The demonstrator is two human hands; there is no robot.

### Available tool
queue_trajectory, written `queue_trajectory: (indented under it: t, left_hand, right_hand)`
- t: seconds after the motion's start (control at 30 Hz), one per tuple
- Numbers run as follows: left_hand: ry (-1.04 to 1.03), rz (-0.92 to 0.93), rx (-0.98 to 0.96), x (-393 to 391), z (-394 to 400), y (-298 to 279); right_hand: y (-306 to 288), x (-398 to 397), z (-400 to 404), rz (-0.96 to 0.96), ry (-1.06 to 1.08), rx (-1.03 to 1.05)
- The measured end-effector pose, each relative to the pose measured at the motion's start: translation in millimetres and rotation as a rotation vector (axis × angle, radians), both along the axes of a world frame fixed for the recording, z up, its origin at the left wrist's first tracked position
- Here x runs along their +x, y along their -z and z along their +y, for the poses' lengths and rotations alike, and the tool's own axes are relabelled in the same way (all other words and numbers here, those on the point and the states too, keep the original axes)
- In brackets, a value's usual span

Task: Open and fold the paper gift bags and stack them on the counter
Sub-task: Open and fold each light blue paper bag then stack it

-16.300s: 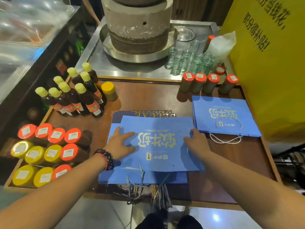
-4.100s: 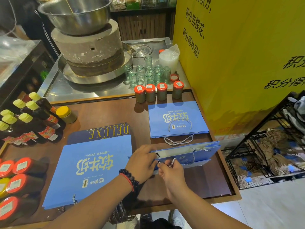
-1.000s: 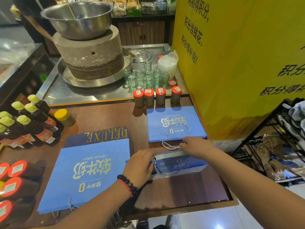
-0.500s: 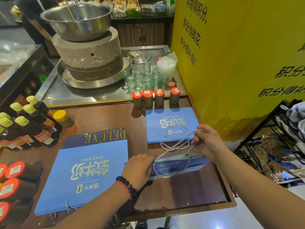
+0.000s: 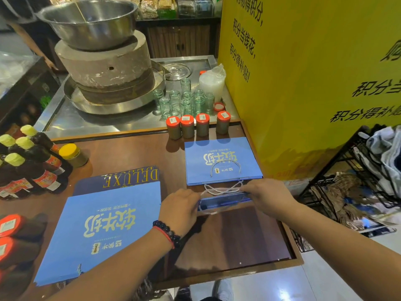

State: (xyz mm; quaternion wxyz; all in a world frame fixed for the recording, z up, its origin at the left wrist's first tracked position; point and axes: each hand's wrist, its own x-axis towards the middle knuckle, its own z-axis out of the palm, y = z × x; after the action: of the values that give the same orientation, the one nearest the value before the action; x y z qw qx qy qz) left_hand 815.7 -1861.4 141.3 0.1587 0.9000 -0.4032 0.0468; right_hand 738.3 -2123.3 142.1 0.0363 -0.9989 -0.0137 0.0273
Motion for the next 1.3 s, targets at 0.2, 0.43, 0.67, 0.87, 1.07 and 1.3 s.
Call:
queue_trajectory:
  t: [0.2,0.43,0.67,0.87,1.07,1.3]
  left_hand:
    - [0.083,0.116,0.108,-26.0,-0.6,70.4]
    - [0.07,0.323,0.315,-65.4,2.3,151.9]
    - [0.019,0.504,0.421,-89.1,14.6,205.6]
    - [0.043,0.635,0.556,-108.9,24.4,209.5]
    - [0.074,0.636,0.563,-97.4,33.0,214.2]
    - [0.032,0.654,0.584,-90.0,49.3,208.6]
  right_hand:
    - [76.6,-46.3,5.5,-0.016,-0.058,0.046]
    - [164.4,-87.5,25.6,0.189,0.047,0.081]
    - [205.7,-108.1,83.1,0.306,0.185,0.073]
    - [209.8,-102.5,149.2,0.4,0.041,0.162]
    - [221.3,-110.1,124.1,0.415,0.057,0.137]
    - [215.4,-128.6,80.7,0.444,0.109,0.098]
